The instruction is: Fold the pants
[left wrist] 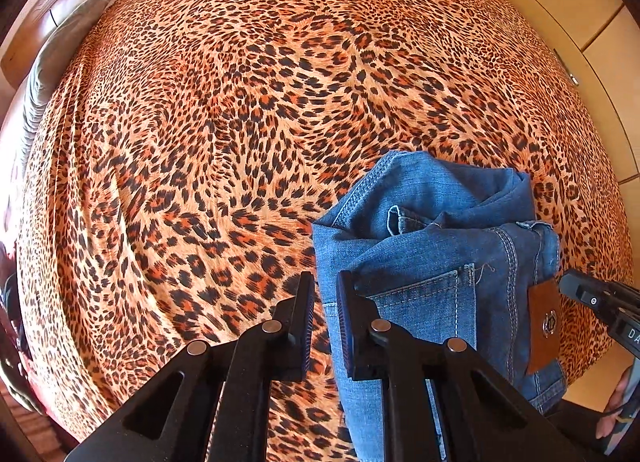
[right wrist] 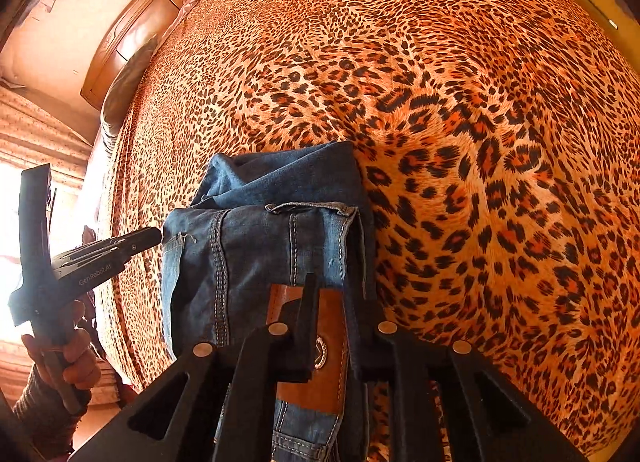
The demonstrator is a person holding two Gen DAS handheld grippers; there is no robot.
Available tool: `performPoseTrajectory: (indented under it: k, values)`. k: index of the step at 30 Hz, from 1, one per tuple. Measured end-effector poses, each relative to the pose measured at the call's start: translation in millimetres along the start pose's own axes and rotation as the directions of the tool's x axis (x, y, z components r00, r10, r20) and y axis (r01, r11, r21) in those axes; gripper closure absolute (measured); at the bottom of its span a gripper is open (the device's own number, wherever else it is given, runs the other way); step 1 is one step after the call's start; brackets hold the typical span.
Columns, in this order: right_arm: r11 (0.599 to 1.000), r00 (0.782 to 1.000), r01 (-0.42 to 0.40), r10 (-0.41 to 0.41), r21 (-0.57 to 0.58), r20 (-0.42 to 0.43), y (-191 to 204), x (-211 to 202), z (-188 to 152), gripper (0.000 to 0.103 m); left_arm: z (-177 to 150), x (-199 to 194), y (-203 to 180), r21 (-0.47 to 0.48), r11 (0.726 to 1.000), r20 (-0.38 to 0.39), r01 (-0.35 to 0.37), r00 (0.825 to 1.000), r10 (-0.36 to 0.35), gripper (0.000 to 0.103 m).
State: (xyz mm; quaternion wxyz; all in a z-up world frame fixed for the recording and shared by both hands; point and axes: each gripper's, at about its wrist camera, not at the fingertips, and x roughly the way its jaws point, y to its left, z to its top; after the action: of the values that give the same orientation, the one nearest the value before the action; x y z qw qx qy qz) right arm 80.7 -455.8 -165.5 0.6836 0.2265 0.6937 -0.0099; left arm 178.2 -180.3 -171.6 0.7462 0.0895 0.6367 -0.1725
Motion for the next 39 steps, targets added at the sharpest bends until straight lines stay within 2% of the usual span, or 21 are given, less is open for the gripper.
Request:
performPoseTrajectory:
  k: [3, 6, 8, 9, 10, 12, 15, 17, 22, 24, 28, 31, 33, 34, 37, 39]
  values:
    - [1.0, 1.0, -0.001, 0.001, 0.01, -0.004, 0, 0, -10, 0.075, -6, -2, -1, 0.009, 1.0, -0.005, -0.008, 1.0, 0.008, 0.091]
    - [1.0, 1.0, 0.005, -0.005, 0.02, -0.027, 1, 1, -21, 0.075, -14, -5, 2, 0.006, 1.0, -0.03, 0.003, 1.0, -0.003, 0.089]
    - [1.0, 0.999, 0.01, -0.009, 0.028, -0.035, -1, -1, -28, 0.073, -20, -6, 11, -0.019, 0.998, -0.066, 0.067, 0.995, -0.069, 0.086]
    - [0.999, 0.999, 0.01, -0.009, 0.034, -0.037, -3, -4, -33, 0.068, -25, -6, 17, -0.04, 0.993, -0.087, 0.113, 0.989, -0.116, 0.078]
    - [0.999, 0.999, 0.008, -0.006, 0.044, -0.04, -6, -5, -37, 0.065, -31, -6, 23, -0.065, 0.985, -0.107, 0.163, 0.98, -0.169, 0.068]
    - [0.998, 0.999, -0.007, 0.011, 0.067, -0.049, -12, -7, -48, 0.056, -48, -3, 37, -0.143, 0.954, -0.127, 0.262, 0.951, -0.28, 0.063]
    - [0.997, 0.997, -0.022, 0.027, 0.072, -0.072, -16, -2, -60, 0.056, -72, 6, 49, -0.244, 0.895, -0.153, 0.374, 0.896, -0.417, 0.06]
    - [0.997, 0.995, -0.025, 0.032, 0.072, -0.097, -16, 5, -67, 0.056, -86, 15, 49, -0.291, 0.867, -0.164, 0.404, 0.872, -0.461, 0.06]
    - [0.996, 0.994, -0.051, 0.058, 0.074, -0.094, -12, 1, -72, 0.056, -114, 25, 54, -0.369, 0.822, -0.179, 0.435, 0.834, -0.522, 0.057]
    - [0.996, 0.993, -0.059, 0.066, 0.068, -0.101, -12, -1, -74, 0.054, -121, 27, 57, -0.389, 0.797, -0.181, 0.461, 0.81, -0.557, 0.057]
    - [0.989, 0.989, -0.087, 0.1, 0.12, -0.106, -20, -1, -85, 0.052, -126, 39, 56, -0.429, 0.774, -0.181, 0.466, 0.795, -0.579, 0.048]
    - [0.988, 0.986, -0.074, 0.092, 0.135, -0.136, -20, 7, -87, 0.051, -121, 46, 52, -0.46, 0.757, -0.175, 0.463, 0.789, -0.589, 0.035]
    - [0.99, 0.987, -0.06, 0.078, 0.127, -0.143, -17, 6, -86, 0.051, -117, 44, 51, -0.47, 0.753, -0.173, 0.459, 0.79, -0.589, 0.035]
    - [0.988, 0.986, -0.073, 0.092, 0.135, -0.137, -17, 3, -85, 0.051, -119, 44, 52, -0.477, 0.744, -0.164, 0.468, 0.784, -0.599, 0.036]
    - [0.982, 0.982, -0.118, 0.137, 0.147, -0.128, -20, -2, -86, 0.049, -128, 47, 66, -0.539, 0.68, -0.121, 0.497, 0.753, -0.647, 0.036]
    - [0.981, 0.977, -0.123, 0.146, 0.152, -0.154, -24, 4, -89, 0.046, -127, 56, 73, -0.589, 0.646, -0.112, 0.486, 0.742, -0.661, 0.036]
